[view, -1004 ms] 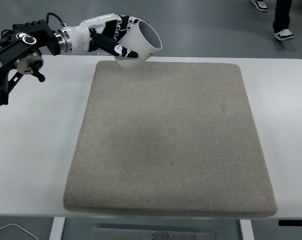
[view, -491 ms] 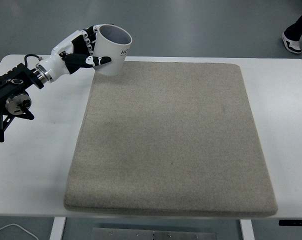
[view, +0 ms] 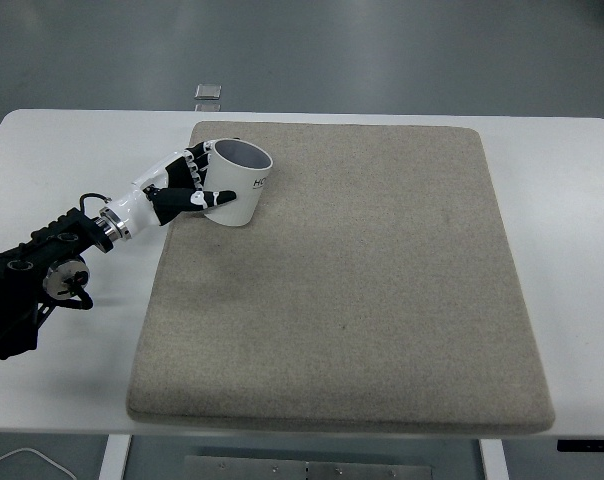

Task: Flip white cup upright
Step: 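Lower the upright cup onto the pad near its far edge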

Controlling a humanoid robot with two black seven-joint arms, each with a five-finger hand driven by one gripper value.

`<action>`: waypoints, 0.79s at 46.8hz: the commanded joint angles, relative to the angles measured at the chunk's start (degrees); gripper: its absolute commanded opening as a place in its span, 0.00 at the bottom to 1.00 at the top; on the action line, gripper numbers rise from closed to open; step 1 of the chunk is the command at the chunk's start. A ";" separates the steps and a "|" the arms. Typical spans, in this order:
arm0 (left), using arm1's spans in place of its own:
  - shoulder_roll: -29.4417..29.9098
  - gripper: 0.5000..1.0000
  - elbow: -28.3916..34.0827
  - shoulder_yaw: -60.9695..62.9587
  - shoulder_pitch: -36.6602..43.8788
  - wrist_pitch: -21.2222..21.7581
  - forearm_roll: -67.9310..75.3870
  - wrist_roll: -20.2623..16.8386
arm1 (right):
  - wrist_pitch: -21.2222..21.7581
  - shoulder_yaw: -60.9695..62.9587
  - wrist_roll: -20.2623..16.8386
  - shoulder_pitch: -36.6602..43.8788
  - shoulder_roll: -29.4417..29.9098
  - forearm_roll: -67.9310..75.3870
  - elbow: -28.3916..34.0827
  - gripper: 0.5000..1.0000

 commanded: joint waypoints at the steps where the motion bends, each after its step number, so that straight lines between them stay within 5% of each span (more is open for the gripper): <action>1: -0.01 0.02 0.00 -0.24 0.02 0.01 -0.13 0.01 | 0.00 -0.01 -0.01 0.00 0.00 0.00 0.00 0.86; 37: 0.87 0.17 0.08 -2.79 -0.42 0.01 0.66 0.01 | 0.00 -0.01 -0.01 0.00 0.00 0.00 0.00 0.86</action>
